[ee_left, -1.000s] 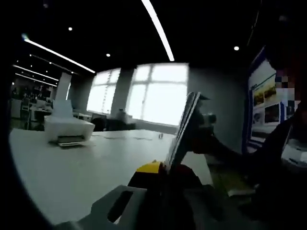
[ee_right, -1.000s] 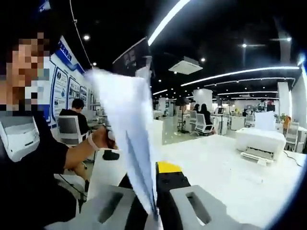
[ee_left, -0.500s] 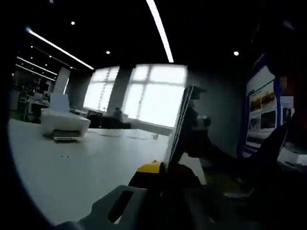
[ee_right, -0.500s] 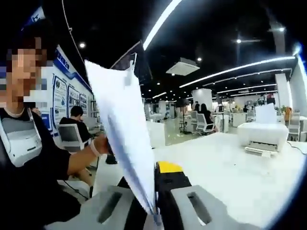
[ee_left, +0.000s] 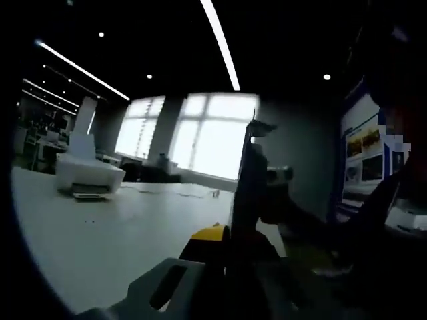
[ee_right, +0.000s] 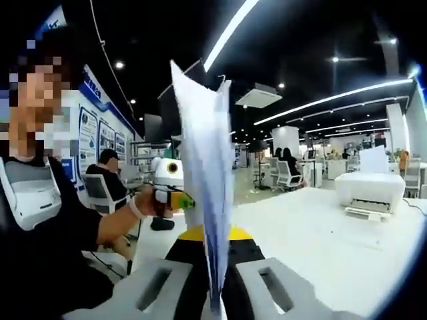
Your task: Organize the stack of printing papers by aligning and flattening the scattered papers on the table
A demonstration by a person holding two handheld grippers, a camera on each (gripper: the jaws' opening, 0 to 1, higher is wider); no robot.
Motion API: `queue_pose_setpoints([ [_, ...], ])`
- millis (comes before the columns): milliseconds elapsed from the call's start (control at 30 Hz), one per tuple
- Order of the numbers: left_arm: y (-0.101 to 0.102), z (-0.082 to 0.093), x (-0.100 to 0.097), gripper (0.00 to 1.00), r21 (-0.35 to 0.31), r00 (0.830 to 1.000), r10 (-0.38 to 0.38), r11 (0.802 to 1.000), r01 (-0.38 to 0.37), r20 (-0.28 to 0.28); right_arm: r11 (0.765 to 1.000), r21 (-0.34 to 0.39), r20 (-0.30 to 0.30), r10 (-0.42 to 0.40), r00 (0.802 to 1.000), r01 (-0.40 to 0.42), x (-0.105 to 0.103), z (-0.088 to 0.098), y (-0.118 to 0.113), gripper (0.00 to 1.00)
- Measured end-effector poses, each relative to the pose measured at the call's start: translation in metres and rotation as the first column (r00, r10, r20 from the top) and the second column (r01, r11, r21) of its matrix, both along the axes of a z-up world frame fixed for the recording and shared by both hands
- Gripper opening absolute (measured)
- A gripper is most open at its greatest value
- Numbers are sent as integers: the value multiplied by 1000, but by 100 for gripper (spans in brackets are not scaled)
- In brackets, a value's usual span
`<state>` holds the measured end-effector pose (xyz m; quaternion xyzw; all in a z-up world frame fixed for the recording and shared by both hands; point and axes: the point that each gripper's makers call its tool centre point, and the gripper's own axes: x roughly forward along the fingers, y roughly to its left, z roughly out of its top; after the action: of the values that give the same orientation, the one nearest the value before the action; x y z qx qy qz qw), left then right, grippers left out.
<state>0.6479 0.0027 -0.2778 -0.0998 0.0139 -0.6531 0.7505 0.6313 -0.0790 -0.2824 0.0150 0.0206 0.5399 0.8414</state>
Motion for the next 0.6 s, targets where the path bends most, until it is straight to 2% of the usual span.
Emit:
queue_pose_setpoints([
  [67,1,3,-2,6,-4,1000,-14,1000,14,-26,1000,1,4,5,1000,-5,-2,4,0,0],
  [167,0,4,-7,8,-7,1000,-22,1000,22,-9,1000,-22,17,13,1000,-12,-6,9,0,0],
  [233,0,3,-5,22,16,1000,-3,1000,3,24,993,-115,7,26,1000,-25,-8,14,-5,0],
  [267,1,3,-4,29,21,999,9,1000,-10,31,990,-138,6,33,999,-32,-10,16,-5,0],
  [300,2,4,-5,34,26,999,12,1000,-13,39,981,-190,13,52,999,-48,-12,23,-7,0],
  [367,3,8,-9,33,29,999,0,1000,-2,54,962,-266,18,72,997,-65,-15,28,-9,0],
  [500,2,11,-10,32,45,997,-6,999,2,83,901,-428,3,84,996,-75,-17,37,-14,0],
  [600,-1,12,-12,30,50,996,-17,999,13,88,890,-449,-8,88,996,-82,-18,44,-13,0],
])
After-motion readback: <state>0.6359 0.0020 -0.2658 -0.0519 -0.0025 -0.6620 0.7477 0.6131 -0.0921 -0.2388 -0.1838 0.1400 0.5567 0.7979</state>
